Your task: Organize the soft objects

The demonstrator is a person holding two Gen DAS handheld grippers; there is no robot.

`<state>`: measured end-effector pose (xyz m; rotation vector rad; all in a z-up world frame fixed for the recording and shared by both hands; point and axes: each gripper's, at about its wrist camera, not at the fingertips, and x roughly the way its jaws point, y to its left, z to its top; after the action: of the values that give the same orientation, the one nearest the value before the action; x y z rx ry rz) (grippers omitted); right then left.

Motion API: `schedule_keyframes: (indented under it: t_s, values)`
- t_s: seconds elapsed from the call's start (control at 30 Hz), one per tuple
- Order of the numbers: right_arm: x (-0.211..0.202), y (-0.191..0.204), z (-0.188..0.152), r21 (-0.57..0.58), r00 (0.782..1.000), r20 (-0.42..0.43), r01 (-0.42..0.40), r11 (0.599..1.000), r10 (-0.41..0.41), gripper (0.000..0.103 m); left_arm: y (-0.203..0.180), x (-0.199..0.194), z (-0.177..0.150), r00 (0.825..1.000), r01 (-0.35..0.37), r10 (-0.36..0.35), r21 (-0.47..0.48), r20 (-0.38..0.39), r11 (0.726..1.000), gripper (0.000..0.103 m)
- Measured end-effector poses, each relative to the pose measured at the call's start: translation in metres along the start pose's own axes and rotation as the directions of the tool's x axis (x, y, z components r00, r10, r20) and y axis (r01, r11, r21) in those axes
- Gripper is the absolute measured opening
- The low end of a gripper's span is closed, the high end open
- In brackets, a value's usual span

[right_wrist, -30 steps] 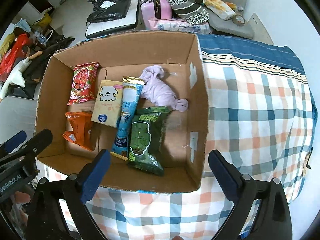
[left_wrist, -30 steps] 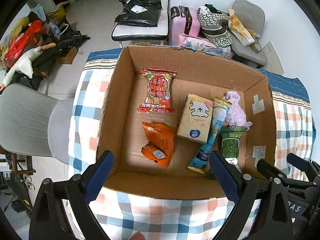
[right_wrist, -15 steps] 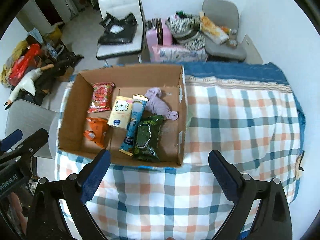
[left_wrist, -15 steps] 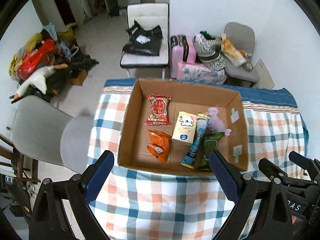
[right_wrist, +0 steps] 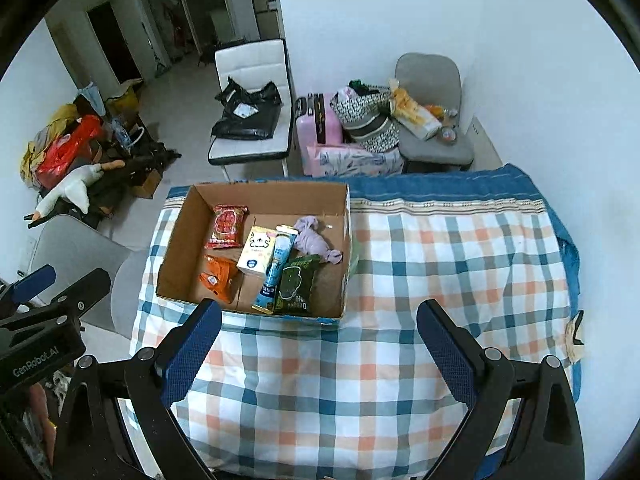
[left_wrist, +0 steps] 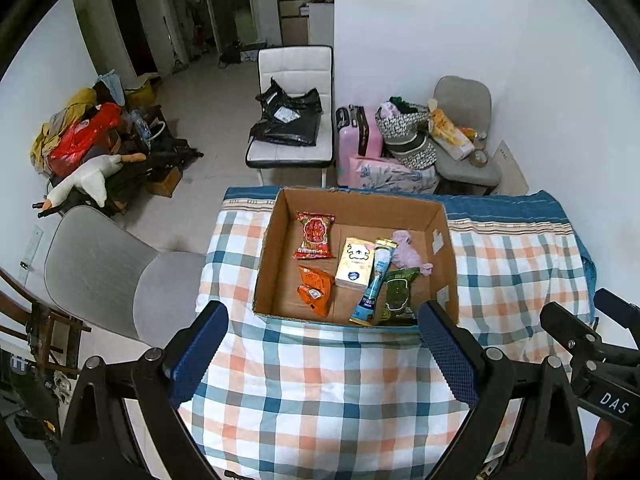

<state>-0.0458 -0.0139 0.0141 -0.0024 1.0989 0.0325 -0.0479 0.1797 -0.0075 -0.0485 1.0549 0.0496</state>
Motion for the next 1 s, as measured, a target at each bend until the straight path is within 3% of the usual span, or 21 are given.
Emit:
schedule_keyframes:
  t_s: [0.3,1.0]
  values:
    - [-0.035,-0.001,-0.006,-0.011,0.999,0.036,-0.010,1.000,0.010,0.100,0.001,-0.029,-0.005,0.999,0.009,-0.009,-0.006,0.034,1.000,0.097]
    - [-0.046,-0.002,-0.009,-0.016,0.999,0.048,-0.001,1.000,0.002,0.100,-0.005,-0.032,-0.014,1.000,0.023,-0.023,-0.013,0.015,1.000,0.097]
